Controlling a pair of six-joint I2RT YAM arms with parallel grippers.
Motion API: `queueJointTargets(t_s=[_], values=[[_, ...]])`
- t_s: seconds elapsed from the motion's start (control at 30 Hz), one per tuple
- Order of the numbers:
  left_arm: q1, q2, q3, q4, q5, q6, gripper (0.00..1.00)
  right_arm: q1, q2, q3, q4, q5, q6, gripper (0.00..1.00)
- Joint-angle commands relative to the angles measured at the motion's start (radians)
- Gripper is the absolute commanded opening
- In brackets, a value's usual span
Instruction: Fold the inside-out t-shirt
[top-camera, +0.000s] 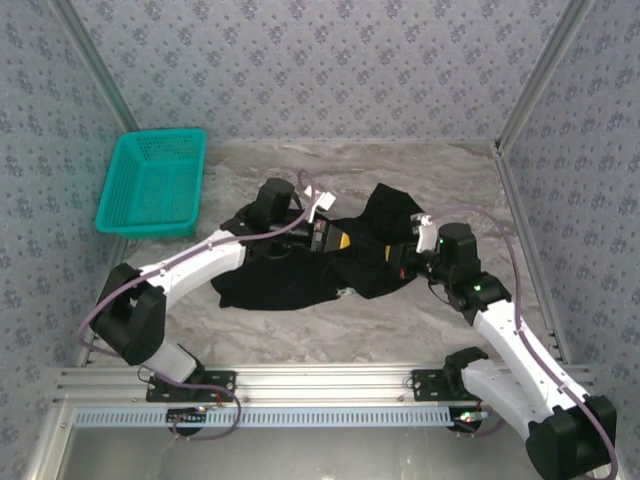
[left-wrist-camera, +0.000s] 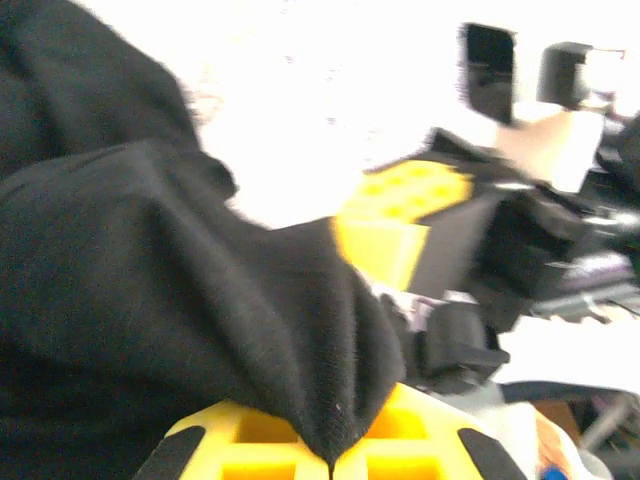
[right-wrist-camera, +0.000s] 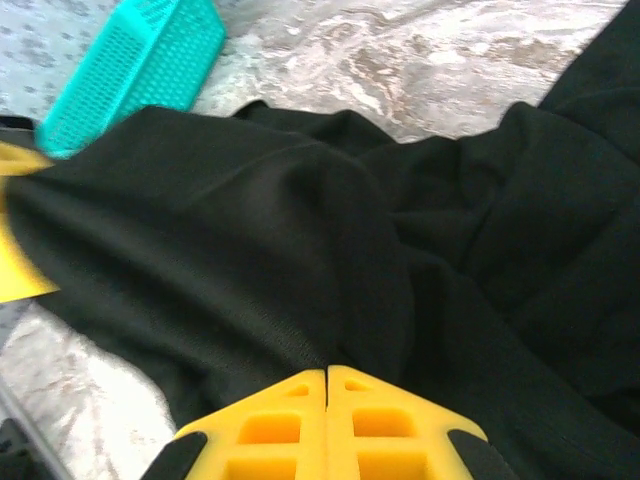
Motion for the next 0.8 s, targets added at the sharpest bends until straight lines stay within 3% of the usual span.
queueJointTargets(t_s=[0.0,0.17,0.27,0.4,0.57,0.77], values=[[-0.005,-0.033,-0.024,0.123,0.226,-0.039,0.00,0.013,0.030,0.051,-0.065,0.192,-0.027,0.00],[-0.005,-0.047,-0.037,0.124,0.274,-0.025,0.00,0.023,0.163,0.172,-0.226,0.365,-0.012,0.01],[-0.004,-0.052,-0.028,0.086,0.239,0.003,0.00,0.030,0.216,0.223,-0.294,0.368,-0.031,0.16],[-0.001,-0.042,0.001,0.001,0.151,0.017,0.00,0.091,0.124,0.210,-0.294,0.348,-0.132,0.30],[0.012,-0.031,0.010,-0.005,0.104,-0.020,0.00,0.202,-0.039,0.116,-0.148,0.172,-0.220,0.35],[0.012,-0.041,0.011,-0.004,0.097,-0.032,0.00,0.306,0.049,0.102,-0.039,0.112,-0.260,0.37]])
